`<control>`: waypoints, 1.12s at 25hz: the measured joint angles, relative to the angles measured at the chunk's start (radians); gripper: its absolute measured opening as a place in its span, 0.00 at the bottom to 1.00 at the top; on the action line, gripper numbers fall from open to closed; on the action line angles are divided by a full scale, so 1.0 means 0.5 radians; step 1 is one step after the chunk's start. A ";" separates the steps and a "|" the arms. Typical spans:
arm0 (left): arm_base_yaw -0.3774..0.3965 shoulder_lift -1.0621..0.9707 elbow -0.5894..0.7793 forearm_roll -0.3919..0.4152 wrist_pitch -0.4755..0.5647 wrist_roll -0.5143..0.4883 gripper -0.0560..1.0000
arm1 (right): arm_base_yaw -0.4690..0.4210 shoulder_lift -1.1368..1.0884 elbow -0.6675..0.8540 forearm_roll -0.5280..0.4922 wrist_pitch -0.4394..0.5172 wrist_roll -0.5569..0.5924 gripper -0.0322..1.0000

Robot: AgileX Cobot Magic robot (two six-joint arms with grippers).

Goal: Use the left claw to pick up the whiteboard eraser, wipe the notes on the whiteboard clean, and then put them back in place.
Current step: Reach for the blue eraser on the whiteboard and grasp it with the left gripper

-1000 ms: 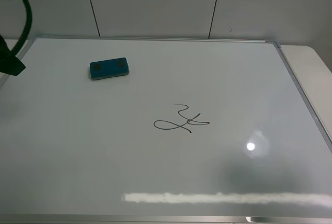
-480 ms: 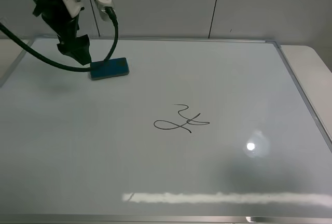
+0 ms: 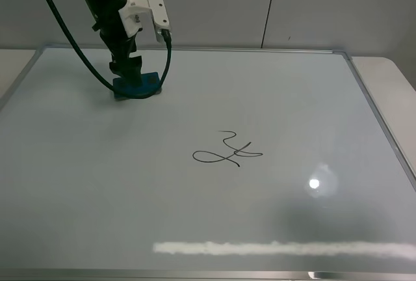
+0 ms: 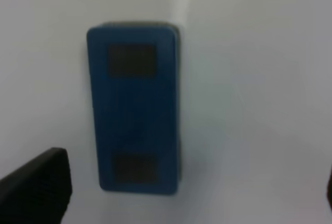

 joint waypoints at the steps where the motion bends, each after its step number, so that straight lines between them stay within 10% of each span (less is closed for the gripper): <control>1: 0.016 0.044 -0.038 -0.002 -0.002 0.023 0.99 | 0.000 0.000 0.000 0.000 0.000 0.000 0.99; 28: 0.187 0.408 -0.220 -0.025 -0.063 0.187 0.99 | 0.000 0.000 0.000 0.000 0.000 0.000 0.99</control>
